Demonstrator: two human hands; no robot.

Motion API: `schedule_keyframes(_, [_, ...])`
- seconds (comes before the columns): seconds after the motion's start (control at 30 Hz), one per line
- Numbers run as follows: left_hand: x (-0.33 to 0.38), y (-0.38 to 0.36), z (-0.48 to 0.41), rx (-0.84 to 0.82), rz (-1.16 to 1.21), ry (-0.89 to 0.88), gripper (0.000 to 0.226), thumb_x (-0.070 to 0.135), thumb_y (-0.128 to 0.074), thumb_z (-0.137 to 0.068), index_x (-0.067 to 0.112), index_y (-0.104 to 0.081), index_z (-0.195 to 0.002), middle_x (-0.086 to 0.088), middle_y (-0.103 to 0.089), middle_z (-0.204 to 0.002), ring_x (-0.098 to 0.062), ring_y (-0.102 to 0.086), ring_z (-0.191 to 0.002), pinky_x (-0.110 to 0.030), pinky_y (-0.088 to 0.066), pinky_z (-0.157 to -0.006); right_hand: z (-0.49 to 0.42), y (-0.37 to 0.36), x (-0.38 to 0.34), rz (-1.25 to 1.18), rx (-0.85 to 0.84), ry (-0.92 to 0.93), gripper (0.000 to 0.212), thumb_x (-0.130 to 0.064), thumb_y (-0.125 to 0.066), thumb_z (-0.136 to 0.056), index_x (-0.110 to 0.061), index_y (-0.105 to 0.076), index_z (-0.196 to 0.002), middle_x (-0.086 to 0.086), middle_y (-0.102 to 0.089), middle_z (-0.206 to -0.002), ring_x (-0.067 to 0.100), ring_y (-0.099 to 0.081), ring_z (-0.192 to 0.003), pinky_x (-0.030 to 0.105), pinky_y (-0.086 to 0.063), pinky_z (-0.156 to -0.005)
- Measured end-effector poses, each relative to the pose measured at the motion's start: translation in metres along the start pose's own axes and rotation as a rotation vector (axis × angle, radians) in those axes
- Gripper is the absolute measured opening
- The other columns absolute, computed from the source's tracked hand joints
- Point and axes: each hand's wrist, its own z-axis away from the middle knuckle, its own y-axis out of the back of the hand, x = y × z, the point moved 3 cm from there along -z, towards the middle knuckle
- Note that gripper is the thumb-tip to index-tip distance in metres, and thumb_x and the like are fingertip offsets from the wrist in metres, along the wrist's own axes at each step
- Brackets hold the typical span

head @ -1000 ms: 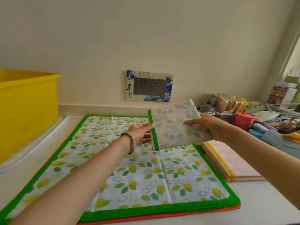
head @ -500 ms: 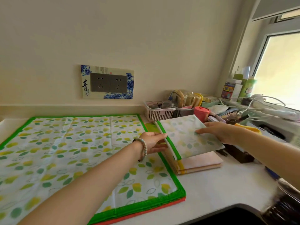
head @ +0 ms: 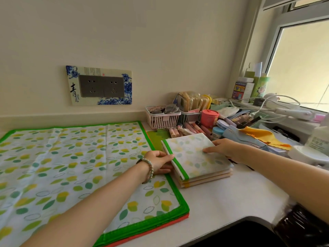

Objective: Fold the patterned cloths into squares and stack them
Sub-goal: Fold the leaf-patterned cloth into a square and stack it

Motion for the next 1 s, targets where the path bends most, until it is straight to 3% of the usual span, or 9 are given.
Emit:
schedule_keyframes(0.13, [-0.001, -0.001, -0.003, 0.014, -0.092, -0.034, 0.021, 0.026, -0.071, -0.081, 0.011, -0.057, -0.085, -0.005, -0.067, -0.083, -0.008, -0.064, -0.053, -0.018, -0.051, -0.045, -0.004, -0.001, 0.004, 0.041, -0.009, -0.025, 0.062, -0.044, -0.066, -0.082, -0.016, -0.050, -0.135, 0.006, -0.053, -0.127, 0.024, -0.053, -0.110, 0.030, -0.046, -0.088])
schedule_keyframes(0.33, [-0.002, 0.000, -0.004, 0.035, -0.115, -0.034, 0.027, 0.027, -0.072, -0.080, 0.009, -0.056, -0.090, -0.006, -0.066, -0.081, -0.005, -0.063, -0.046, -0.017, -0.050, -0.043, -0.005, -0.004, 0.005, 0.117, -0.024, -0.038, 0.070, -0.052, -0.063, -0.081, -0.016, -0.044, -0.138, 0.006, -0.046, -0.137, 0.027, -0.046, -0.122, 0.037, -0.040, -0.103])
schedule_keyframes(0.5, [0.002, 0.007, 0.003, 0.049, -0.101, -0.035, 0.041, 0.032, -0.072, -0.080, 0.009, -0.052, -0.108, -0.010, -0.066, -0.098, -0.012, -0.066, -0.064, -0.021, -0.053, -0.047, -0.002, -0.003, 0.000, 0.120, -0.037, -0.016, 0.077, -0.056, -0.060, -0.081, -0.015, -0.039, -0.142, 0.006, -0.041, -0.143, 0.027, -0.043, -0.126, 0.038, -0.036, -0.108])
schedule_keyframes(0.57, [0.006, 0.017, 0.008, 0.052, -0.150, -0.069, 0.043, 0.035, -0.070, -0.081, 0.012, -0.051, -0.112, -0.009, -0.063, -0.108, -0.013, -0.067, -0.072, -0.023, -0.056, -0.052, 0.004, 0.000, -0.010, 0.217, 0.027, 0.072, 0.080, -0.055, -0.060, -0.082, -0.011, -0.034, -0.144, 0.008, -0.037, -0.147, 0.027, -0.040, -0.130, 0.036, -0.035, -0.106])
schedule_keyframes(0.7, [0.014, 0.048, 0.017, 0.109, -0.323, -0.175, 0.045, 0.043, -0.066, -0.081, 0.015, -0.052, -0.115, -0.003, -0.061, -0.108, -0.016, -0.064, -0.090, -0.029, -0.056, -0.070, 0.026, 0.004, -0.050, 0.316, 0.164, 0.329, 0.068, -0.048, -0.062, -0.083, -0.009, -0.042, -0.136, 0.010, -0.048, -0.138, 0.026, -0.049, -0.119, 0.033, -0.042, -0.096])
schedule_keyframes(0.83, [0.015, 0.089, 0.035, 0.072, -0.466, -0.256, 0.052, 0.051, -0.066, -0.075, 0.020, -0.055, -0.115, -0.003, -0.062, -0.116, -0.015, -0.060, -0.106, -0.029, -0.052, -0.084, 0.055, -0.024, -0.095, 0.201, 0.110, 0.498, 0.071, -0.042, -0.063, -0.084, -0.016, -0.034, -0.143, 0.008, -0.039, -0.147, 0.024, -0.044, -0.128, 0.027, -0.041, -0.093])
schedule_keyframes(0.9, [0.010, 0.109, 0.048, 0.039, -0.514, -0.271, 0.058, 0.054, -0.066, -0.071, 0.024, -0.054, -0.120, 0.000, -0.059, -0.123, -0.014, -0.055, -0.116, -0.030, -0.048, -0.095, 0.067, -0.053, -0.112, 0.207, 0.065, 0.574, 0.068, -0.042, -0.063, -0.084, -0.019, -0.036, -0.143, 0.007, -0.038, -0.148, 0.022, -0.041, -0.131, 0.029, -0.038, -0.100])
schedule_keyframes(1.0, [-0.001, 0.139, 0.073, 0.037, -0.702, -0.279, 0.062, 0.052, -0.063, -0.077, 0.028, -0.046, -0.131, 0.007, -0.048, -0.137, -0.009, -0.045, -0.126, -0.023, -0.038, -0.099, 0.081, -0.105, -0.124, 0.237, -0.023, 0.645, 0.065, -0.045, -0.062, -0.085, -0.022, -0.038, -0.141, 0.001, -0.033, -0.150, 0.019, -0.035, -0.135, 0.032, -0.031, -0.108])
